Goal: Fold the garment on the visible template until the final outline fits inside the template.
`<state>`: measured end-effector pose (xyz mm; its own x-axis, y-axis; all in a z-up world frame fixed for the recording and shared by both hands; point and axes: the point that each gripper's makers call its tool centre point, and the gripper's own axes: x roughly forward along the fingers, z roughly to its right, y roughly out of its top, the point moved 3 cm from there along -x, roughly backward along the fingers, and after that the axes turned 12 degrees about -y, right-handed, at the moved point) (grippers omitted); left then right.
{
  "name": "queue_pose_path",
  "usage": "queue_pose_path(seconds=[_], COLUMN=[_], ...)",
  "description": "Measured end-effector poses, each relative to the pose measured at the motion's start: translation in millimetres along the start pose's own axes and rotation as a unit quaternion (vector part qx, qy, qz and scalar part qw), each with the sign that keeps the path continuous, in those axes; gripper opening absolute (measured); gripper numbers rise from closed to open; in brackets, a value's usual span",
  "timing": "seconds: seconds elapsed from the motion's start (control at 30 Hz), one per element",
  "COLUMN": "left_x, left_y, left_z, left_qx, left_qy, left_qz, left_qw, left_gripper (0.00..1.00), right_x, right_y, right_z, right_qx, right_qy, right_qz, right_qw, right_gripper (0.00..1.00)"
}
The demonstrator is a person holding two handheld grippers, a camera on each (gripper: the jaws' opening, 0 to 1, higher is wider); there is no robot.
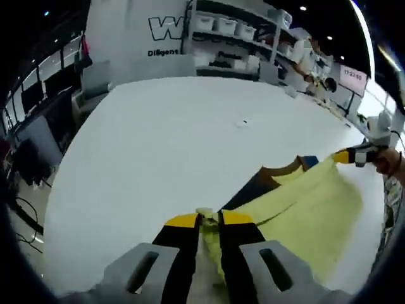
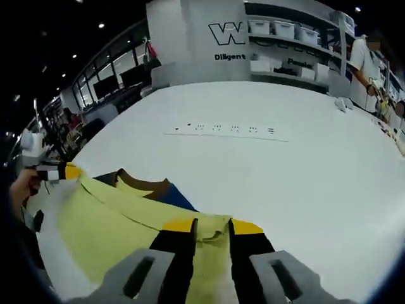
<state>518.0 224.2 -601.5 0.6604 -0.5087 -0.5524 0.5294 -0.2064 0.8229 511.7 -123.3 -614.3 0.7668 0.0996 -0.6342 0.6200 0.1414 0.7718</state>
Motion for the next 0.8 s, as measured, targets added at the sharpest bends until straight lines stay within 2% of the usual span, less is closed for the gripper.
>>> queue_pose_path(seconds=[0.03, 0.07, 0.13, 0.17, 0.2, 0.27, 0.33, 0.37, 0.4, 0.53, 0.6, 0.63, 0.67, 0.77, 0.8], left_x=[-3.7, -6.1, -7.7, -8.7, -8.9, -7.9, -4.6, -1.9, 1.7, 13.5, 18.9, 21.3, 21.9, 26.1, 28.0], left_y=[0.8, -2.7, -5.9, -9.7, -14.0, -21.5, -26.3, -28.2, -30.3, -27.2, -27.2, -27.0, -26.0, -21.5, -20.3], left_z=[4.2, 6.0, 5.3, 5.2, 5.7, 9.3, 10.1, 9.3, 7.2, 4.5, -0.8, -1.7, -3.4, -9.3, -12.0], left_qx=[0.035, 0.051, 0.087, 0.102, 0.14, 0.172, 0.241, 0.256, 0.265, 0.27, 0.279, 0.284, 0.287, 0.265, 0.264], left_qy=[-0.013, -0.019, -0.024, -0.023, -0.026, -0.038, -0.035, -0.034, -0.034, -0.023, -0.006, -0.002, 0.002, 0.017, 0.021], left_qz=[0.007, -0.004, -0.014, -0.026, -0.04, -0.065, -0.089, -0.095, -0.102, -0.098, -0.107, -0.109, -0.11, -0.102, -0.103], left_qw=[0.9993, 0.9985, 0.9958, 0.9941, 0.989, 0.9823, 0.9658, 0.9615, 0.9583, 0.9575, 0.9542, 0.9525, 0.9517, 0.9587, 0.9587], left_gripper=[0.22, 0.26, 0.3, 0.32, 0.34, 0.36, 0.37, 0.37, 0.37, 0.33, 0.3, 0.29, 0.29, 0.23, 0.21], right_x=[-3.1, -5.1, -6.7, -7.8, -7.0, -5.3, -1.7, 0.2, 5.0, 14.9, 18.2, 19.9, 21.1, 27.4, 29.2], right_y=[-0.4, 0.0, -0.3, -1.4, -3.4, -8.0, -14.1, -14.9, -16.2, -14.1, -12.5, -11.7, -10.8, -5.6, -4.1], right_z=[1.3, 2.5, 4.8, 5.0, 6.5, 6.9, 9.2, 9.4, 12.2, 8.0, 7.7, 6.4, 5.1, 4.8, 4.6], right_qx=[-0.032, -0.069, -0.11, -0.146, -0.177, -0.218, -0.274, -0.295, -0.312, -0.343, -0.373, -0.38, -0.375, -0.365, -0.36], right_qy=[0.0, 0.001, -0.003, -0.001, -0.001, 0.002, -0.003, -0.005, -0.01, -0.009, -0.012, -0.012, -0.01, -0.01, -0.012], right_qz=[0.006, 0.014, 0.019, 0.024, 0.024, 0.019, 0.009, 0.011, 0.008, 0.016, 0.02, 0.021, 0.023, 0.027, 0.028], right_qw=[0.9995, 0.9975, 0.9937, 0.989, 0.9839, 0.9758, 0.9617, 0.9555, 0.9499, 0.939, 0.9275, 0.9247, 0.9265, 0.9305, 0.9326], right_gripper=[0.29, 0.3, 0.3, 0.31, 0.32, 0.37, 0.38, 0.37, 0.36, 0.33, 0.31, 0.29, 0.26, 0.21, 0.21])
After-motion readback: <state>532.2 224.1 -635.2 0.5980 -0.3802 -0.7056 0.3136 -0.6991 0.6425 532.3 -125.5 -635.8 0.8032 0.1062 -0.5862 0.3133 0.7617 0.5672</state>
